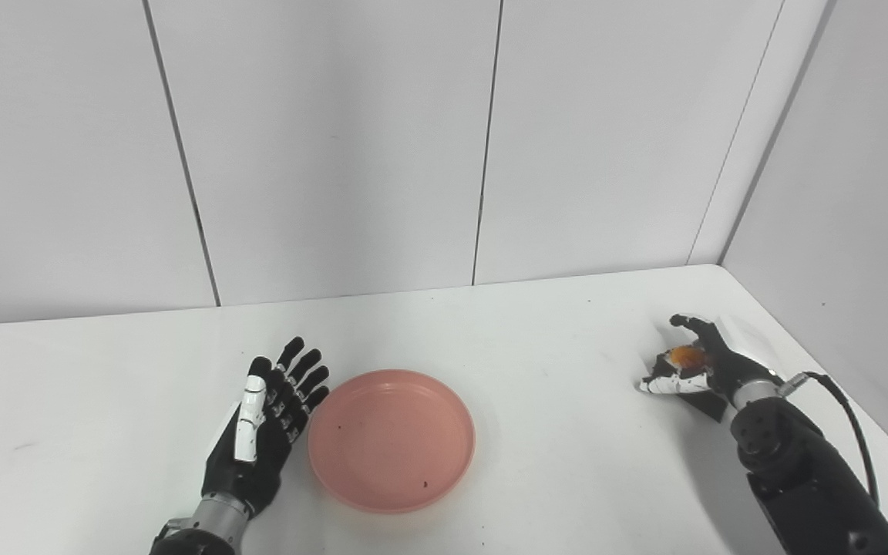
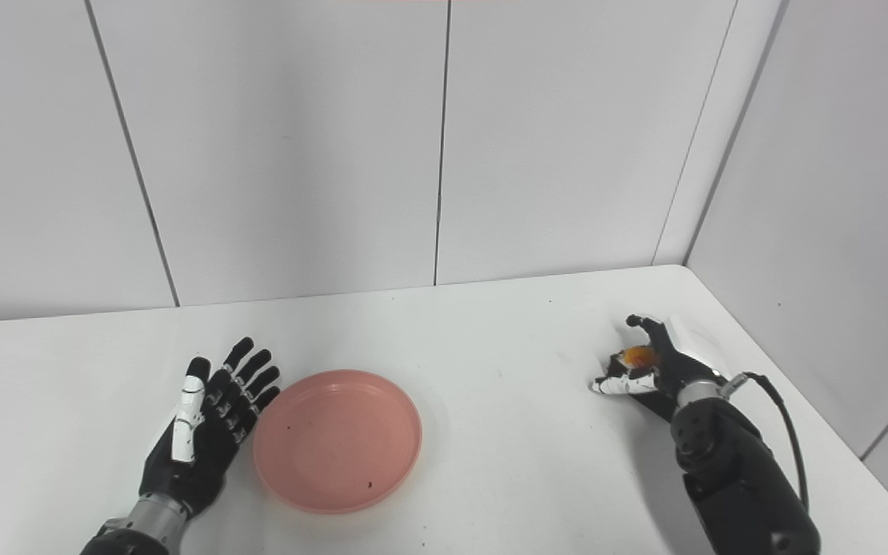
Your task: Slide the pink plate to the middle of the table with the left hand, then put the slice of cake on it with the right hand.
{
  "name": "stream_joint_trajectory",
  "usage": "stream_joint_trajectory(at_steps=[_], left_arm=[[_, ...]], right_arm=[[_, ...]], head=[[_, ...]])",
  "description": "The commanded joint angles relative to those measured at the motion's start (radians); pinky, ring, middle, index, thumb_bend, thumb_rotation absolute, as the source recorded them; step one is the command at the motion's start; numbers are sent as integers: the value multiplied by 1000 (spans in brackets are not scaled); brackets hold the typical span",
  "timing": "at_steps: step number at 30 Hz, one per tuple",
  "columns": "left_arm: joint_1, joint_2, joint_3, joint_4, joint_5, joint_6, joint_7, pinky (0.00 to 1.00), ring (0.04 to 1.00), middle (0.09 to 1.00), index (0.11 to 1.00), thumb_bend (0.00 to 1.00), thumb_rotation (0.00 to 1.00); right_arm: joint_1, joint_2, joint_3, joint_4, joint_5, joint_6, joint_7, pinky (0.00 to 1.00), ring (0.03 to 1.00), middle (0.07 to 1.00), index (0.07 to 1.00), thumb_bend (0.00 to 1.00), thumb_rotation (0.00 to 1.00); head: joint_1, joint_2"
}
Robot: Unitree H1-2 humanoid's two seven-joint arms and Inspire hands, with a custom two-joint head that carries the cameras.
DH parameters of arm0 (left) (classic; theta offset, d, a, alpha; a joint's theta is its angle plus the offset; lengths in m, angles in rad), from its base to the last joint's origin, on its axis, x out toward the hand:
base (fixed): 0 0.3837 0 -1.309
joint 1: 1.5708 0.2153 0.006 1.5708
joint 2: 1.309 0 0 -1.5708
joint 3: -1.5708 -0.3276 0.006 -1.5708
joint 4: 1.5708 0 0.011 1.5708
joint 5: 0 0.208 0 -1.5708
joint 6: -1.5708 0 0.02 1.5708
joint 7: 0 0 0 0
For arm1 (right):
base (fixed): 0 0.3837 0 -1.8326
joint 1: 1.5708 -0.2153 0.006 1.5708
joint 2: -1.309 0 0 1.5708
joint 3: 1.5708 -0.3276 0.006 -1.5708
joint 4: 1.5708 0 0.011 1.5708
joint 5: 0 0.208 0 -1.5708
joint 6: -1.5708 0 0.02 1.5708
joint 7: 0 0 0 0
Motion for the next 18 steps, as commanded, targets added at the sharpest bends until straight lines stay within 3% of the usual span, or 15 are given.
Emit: stream_joint_trajectory(at_steps=[1, 2, 3, 8, 18], left_arm=[[55, 17, 3, 33, 4, 29, -1, 947, 946, 960, 961, 703, 996], [54, 17, 3, 35, 2, 29, -3, 949, 947, 960, 961, 703, 996], [53, 17, 4, 38, 2, 28, -4, 950, 948, 961, 962, 701, 994], [53, 16, 4, 47, 3, 19, -6, 944, 946, 957, 958, 703, 982], [55, 14, -5, 40, 13, 21, -3, 947, 943, 957, 961, 707, 990]], right_arm=[[-37, -28, -3, 31, 4, -52, -45, 439, 564, 736, 818, 806, 199], [-40, -27, -5, 49, 10, -61, -56, 361, 457, 588, 817, 662, 81], [-44, -27, -5, 65, 13, -66, -66, 323, 404, 535, 817, 614, 41], [-60, -25, 1, 115, 12, -64, -120, 187, 243, 470, 744, 557, 0], [-57, -22, -6, 90, 16, -69, -189, 217, 299, 473, 529, 551, 0]], head=[[0, 1], [0, 1], [0, 1], [2, 3], [12, 4]])
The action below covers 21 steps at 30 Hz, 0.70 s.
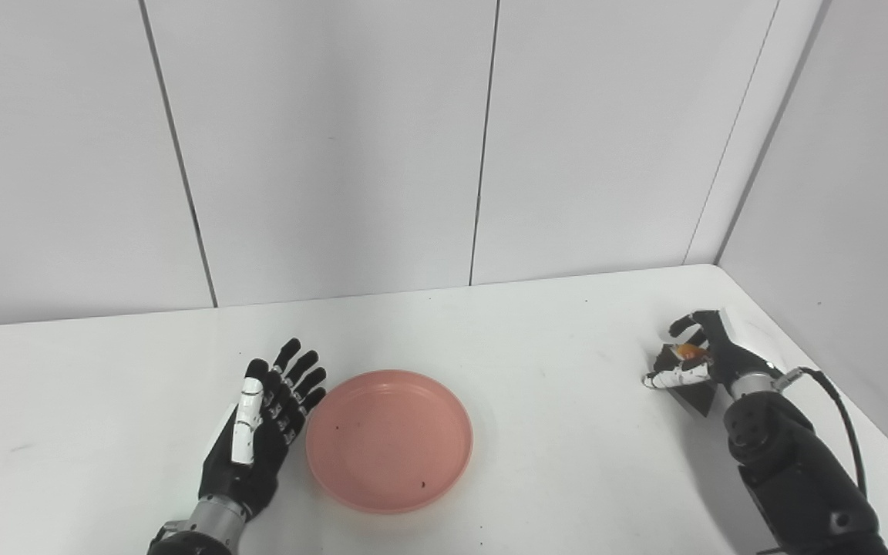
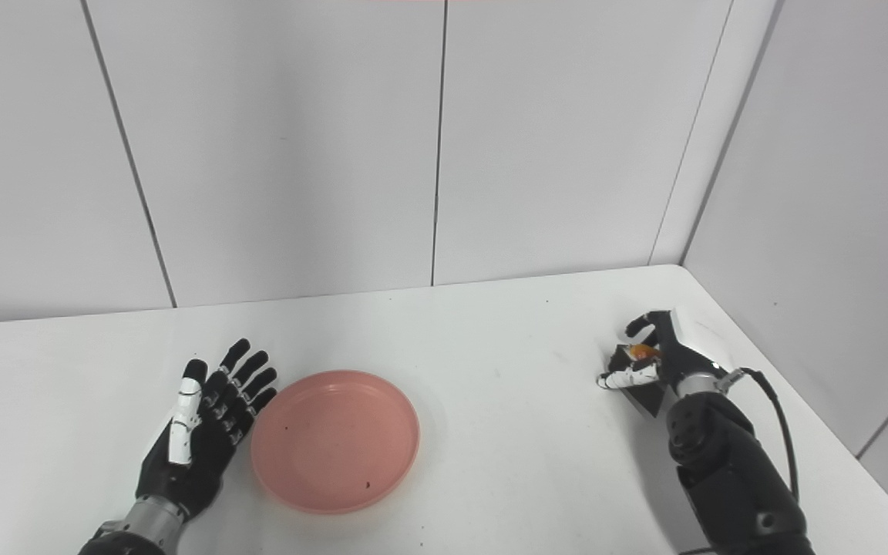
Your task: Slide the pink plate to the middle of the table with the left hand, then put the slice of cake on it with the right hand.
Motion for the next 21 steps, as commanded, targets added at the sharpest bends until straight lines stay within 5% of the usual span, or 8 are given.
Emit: stream_joint_trajectory(at_steps=[1, 4, 11, 17, 21], left_arm=[[53, 13, -1, 42, 9, 20, -1, 949, 944, 958, 962, 706, 990], [52, 10, -1, 48, 10, 15, 0, 947, 944, 958, 962, 705, 984], [57, -8, -13, 42, 33, 9, 20, 935, 937, 953, 962, 686, 994], [55, -28, -16, 48, 51, -5, 37, 940, 942, 951, 958, 677, 998], [54, -35, -20, 50, 60, -8, 36, 946, 950, 957, 961, 694, 1000]], right_arm=[[-17, -19, -26, -33, 5, -36, -51, 221, 305, 474, 516, 550, 0], [-10, -13, -42, -48, 30, -70, -69, 226, 300, 411, 505, 521, 0], [0, 16, -55, -135, 41, -83, -103, 224, 289, 406, 508, 519, 0], [6, 72, -62, -217, 78, -186, -131, 241, 308, 424, 507, 519, 0], [14, 94, -52, -281, 71, -196, -115, 236, 306, 417, 510, 518, 0]], head=[[4, 1], [15, 1], [69, 3], [112, 5], [136, 10]])
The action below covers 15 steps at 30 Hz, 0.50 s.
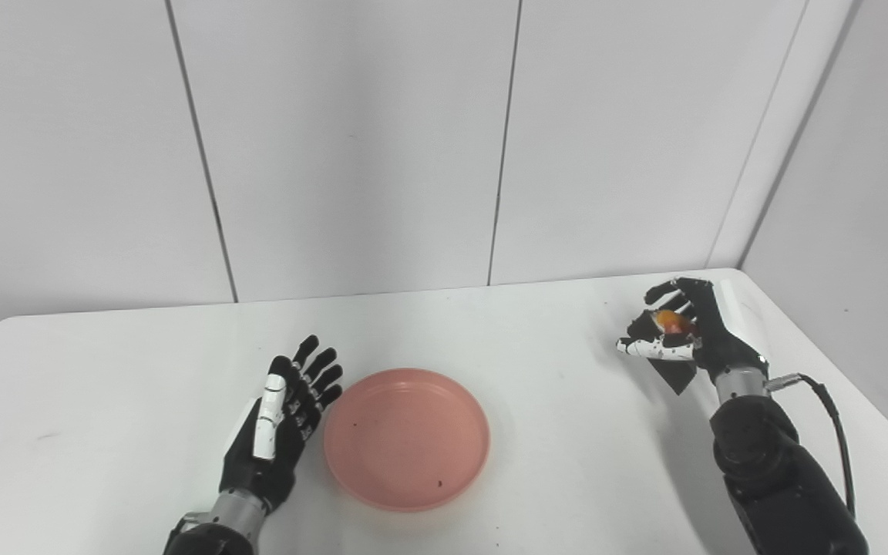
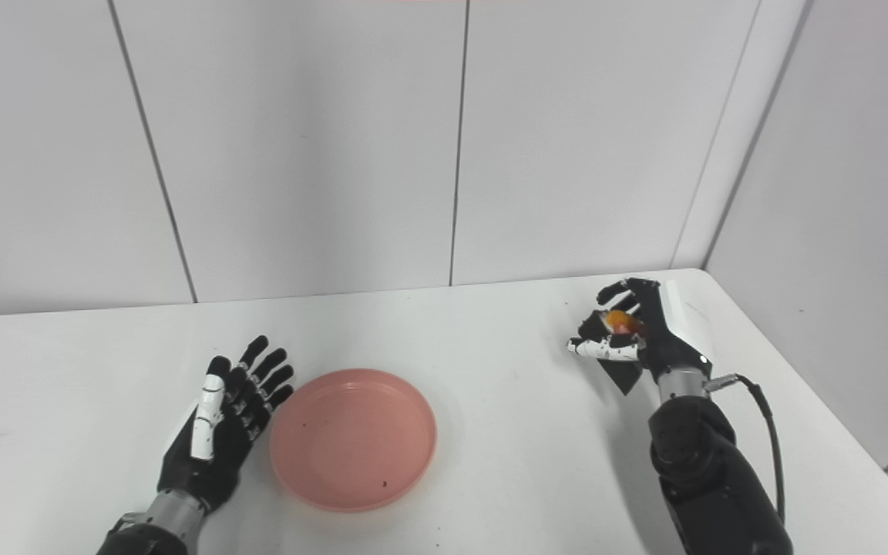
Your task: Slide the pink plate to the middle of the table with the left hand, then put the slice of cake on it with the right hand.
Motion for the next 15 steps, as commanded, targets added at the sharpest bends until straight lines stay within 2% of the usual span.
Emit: stream_joint_trajectory(at_steps=[1, 6, 9, 11, 13, 15], left_arm=[[53, -15, -12, 49, 13, 7, 10, 955, 955, 962, 965, 699, 1000], [50, -25, -18, 57, 25, -7, 16, 962, 962, 969, 969, 711, 1000], [49, -33, -22, 59, 35, -11, 28, 956, 959, 968, 965, 717, 999], [49, -40, -22, 57, 41, -9, 40, 950, 952, 962, 959, 722, 989], [49, -48, -22, 56, 43, -12, 48, 944, 945, 956, 955, 715, 984], [47, -54, -23, 57, 47, -11, 57, 941, 942, 953, 952, 710, 983]], right_arm=[[-19, -14, -3, -66, -11, -41, -11, 241, 310, 419, 510, 519, 0], [-9, 6, 4, -136, 13, -28, 30, 270, 340, 451, 516, 520, 0], [2, 8, 25, -157, 29, -105, 47, 271, 336, 463, 506, 520, 0], [6, 13, 44, -178, 39, -149, 65, 236, 293, 424, 506, 517, 0], [8, 20, 57, -196, 56, -173, 83, 216, 274, 409, 507, 515, 0], [5, 34, 86, -234, 40, -170, 112, 193, 246, 398, 500, 514, 0]], head=[[22, 3], [46, 7], [73, 13], [89, 16], [104, 19], [119, 21]])
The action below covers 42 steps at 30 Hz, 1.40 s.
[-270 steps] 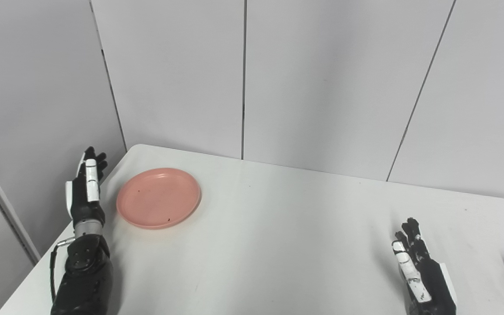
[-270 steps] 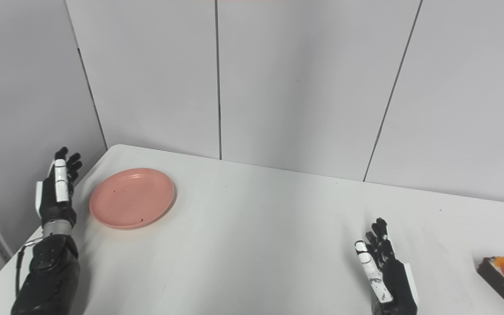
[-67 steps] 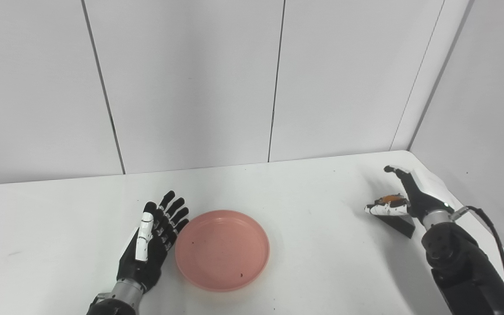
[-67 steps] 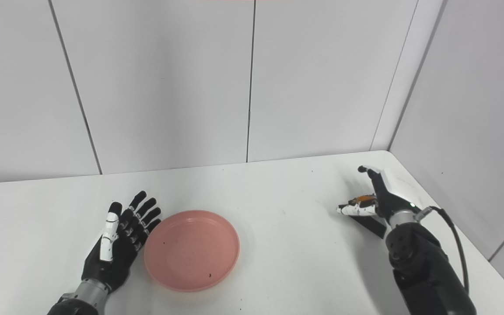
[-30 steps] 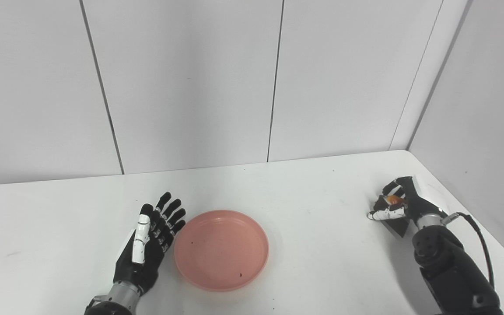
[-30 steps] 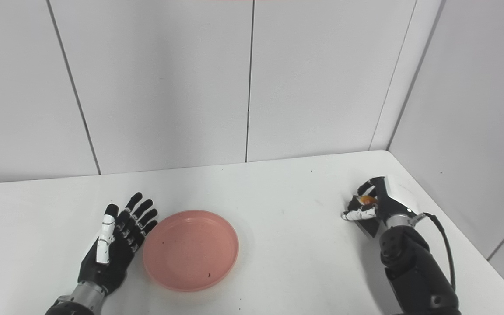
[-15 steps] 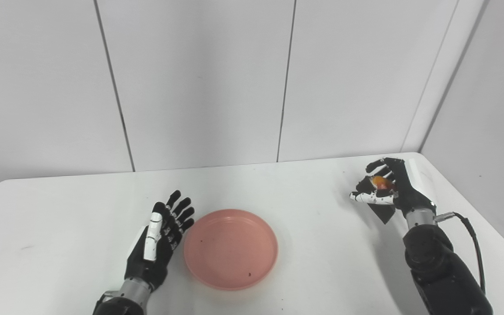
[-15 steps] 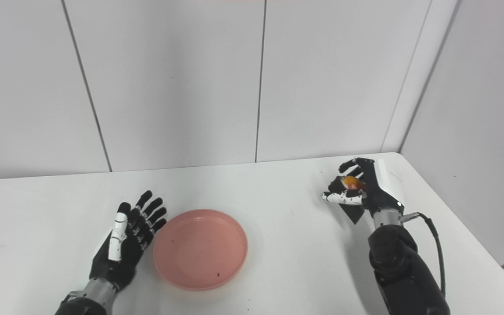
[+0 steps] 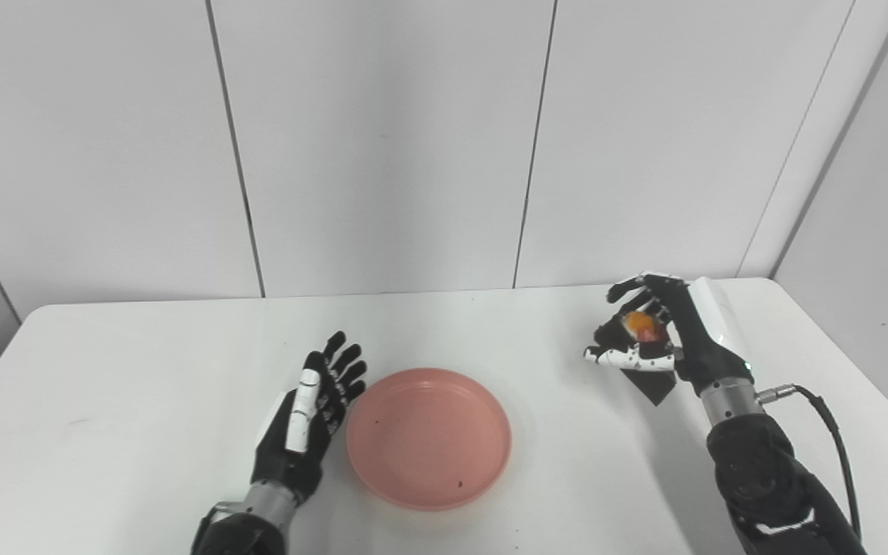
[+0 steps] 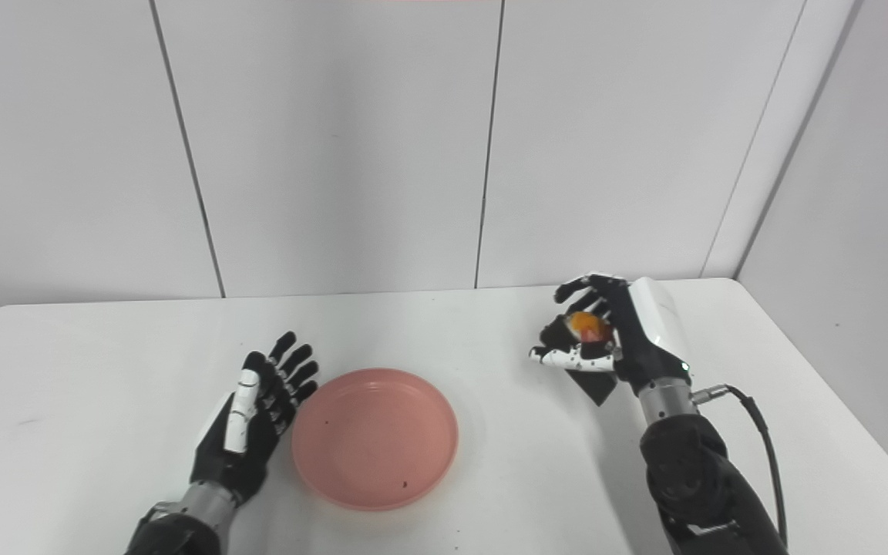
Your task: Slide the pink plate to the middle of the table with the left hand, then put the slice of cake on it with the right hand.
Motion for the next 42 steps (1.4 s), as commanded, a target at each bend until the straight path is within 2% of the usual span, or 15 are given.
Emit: stream_joint_trajectory(at_steps=[1, 2, 3, 4, 7, 9, 11, 16, 18, 25, 27, 29, 31, 38, 42], left_arm=[[46, -24, -12, 55, 11, 8, 12, 939, 941, 951, 950, 708, 984], [46, -26, -13, 56, 13, 8, 15, 938, 940, 951, 948, 707, 986], [46, -29, -15, 57, 15, 6, 19, 938, 940, 950, 948, 706, 988], [46, -31, -17, 58, 16, 5, 21, 935, 938, 950, 948, 702, 990], [47, -36, -19, 57, 18, 7, 26, 936, 939, 950, 950, 704, 989], [48, -37, -24, 56, 26, 4, 26, 939, 944, 954, 956, 713, 998], [48, -38, -26, 59, 30, -4, 24, 940, 946, 956, 959, 710, 1000], [47, -44, -28, 61, 31, -2, 29, 946, 948, 956, 959, 710, 1000], [47, -45, -31, 62, 37, -3, 33, 947, 946, 954, 958, 710, 1000], [46, -50, -37, 61, 54, -1, 44, 936, 940, 950, 953, 703, 1000], [45, -51, -40, 60, 57, -1, 48, 944, 942, 951, 955, 700, 1000], [45, -52, -41, 60, 58, -4, 50, 938, 940, 951, 954, 691, 1000], [46, -53, -42, 60, 58, -6, 51, 934, 939, 950, 954, 683, 1000], [43, -59, -40, 63, 57, -8, 56, 929, 939, 947, 950, 697, 1000], [41, -57, -45, 65, 64, -8, 58, 932, 938, 947, 951, 695, 1000]], right_arm=[[-37, 6, 21, -76, -19, -24, 28, 179, 230, 393, 495, 513, 0], [-37, 13, 31, -94, -29, -7, 43, 452, 331, 402, 497, 515, 0], [-37, 26, 45, -117, -29, 19, 68, 593, 383, 406, 497, 516, 0], [-37, 36, 52, -133, -29, 36, 86, 475, 376, 403, 496, 515, 0], [-40, 66, 72, -177, -24, 95, 155, 274, 312, 401, 501, 514, 0], [-50, 94, 97, -170, -29, 50, 160, 194, 261, 402, 505, 514, 0], [-63, 114, 123, -154, -42, 12, 159, 182, 255, 401, 505, 513, 0], [-87, 143, 187, -136, -135, 9, 159, 180, 264, 414, 506, 516, 0], [-98, 151, 207, -102, -145, -17, 158, 162, 243, 402, 506, 514, 0], [-124, 180, 244, 38, -163, -121, 136, 198, 267, 390, 503, 512, 0], [-129, 192, 254, 80, -178, -141, 119, 175, 239, 451, 486, 520, 0], [-132, 197, 260, 115, -179, -157, 116, 167, 230, 468, 482, 522, 0], [-135, 196, 269, 143, -191, -168, 117, 194, 265, 406, 494, 515, 0], [-141, 186, 291, 206, -236, -178, 111, 209, 274, 389, 494, 513, 0], [-139, 186, 287, 245, -230, -226, 83, 273, 353, 418, 514, 516, 0]], head=[[13, 2], [15, 1], [24, 2], [24, 2], [38, 5], [44, 7], [51, 7], [62, 10], [63, 10], [69, 10], [71, 11], [70, 12], [71, 13], [71, 13], [73, 14]])
